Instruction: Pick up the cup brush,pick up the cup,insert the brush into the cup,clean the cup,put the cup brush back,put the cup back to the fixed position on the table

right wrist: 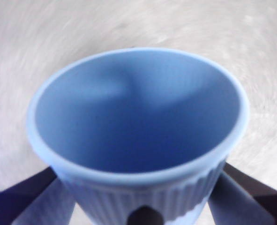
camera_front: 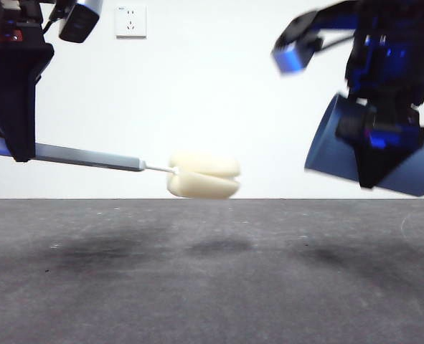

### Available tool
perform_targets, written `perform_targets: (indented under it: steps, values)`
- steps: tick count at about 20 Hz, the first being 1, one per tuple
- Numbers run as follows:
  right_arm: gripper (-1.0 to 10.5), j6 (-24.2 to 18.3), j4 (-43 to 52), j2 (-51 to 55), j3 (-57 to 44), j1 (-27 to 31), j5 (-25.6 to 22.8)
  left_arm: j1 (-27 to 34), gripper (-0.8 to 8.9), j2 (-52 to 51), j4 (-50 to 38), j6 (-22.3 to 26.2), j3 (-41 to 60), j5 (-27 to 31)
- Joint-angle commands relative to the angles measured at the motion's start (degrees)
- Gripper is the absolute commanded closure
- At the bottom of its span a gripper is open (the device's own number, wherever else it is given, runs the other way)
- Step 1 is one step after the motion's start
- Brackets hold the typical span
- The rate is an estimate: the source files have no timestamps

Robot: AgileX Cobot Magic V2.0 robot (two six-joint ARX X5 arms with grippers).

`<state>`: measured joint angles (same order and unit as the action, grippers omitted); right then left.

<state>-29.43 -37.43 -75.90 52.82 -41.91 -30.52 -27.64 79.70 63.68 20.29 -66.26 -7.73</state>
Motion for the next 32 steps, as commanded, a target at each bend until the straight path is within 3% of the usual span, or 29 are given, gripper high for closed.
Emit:
perform_targets:
  steps: [1, 4, 7, 10, 17, 25, 32]
  values:
    - [9.6, 8.41, 2.12, 3.15, 0.17, 0.33, 2.95, 2.16, 8.22, 0.02, -2.03, -2.99, 0.35, -0.76]
    - [9.6, 14.29, 4.85, 6.78, 0.2, 0.7, 7.06, 4.5, 8.22, 0.02, -5.4, -7.78, 0.35, -2.67]
    - [9.6, 22.16, 9.66, 11.32, 0.2, 0.7, 13.16, 7.58, 8.22, 0.02, -13.77, -18.18, 0.35, -2.95]
    - [9.6, 26.4, 13.35, 14.19, 0.2, 0.68, 15.85, 8.57, 8.22, 0.55, -21.33, -26.93, 0.35, -2.43]
    - [9.6, 28.13, 17.84, 14.95, 0.2, 0.68, 17.14, 6.43, 8.22, 9.94, -29.94, -37.53, 0.35, 3.02]
    - [9.6, 28.11, 19.41, 14.95, 0.2, 0.7, 17.03, 0.52, 8.22, 22.47, -33.51, -43.15, 0.35, 8.28]
    - [9.6, 28.11, 19.39, 14.95, 0.2, 0.7, 17.07, -1.2, 8.12, 25.27, -35.45, -46.69, 0.35, 10.71]
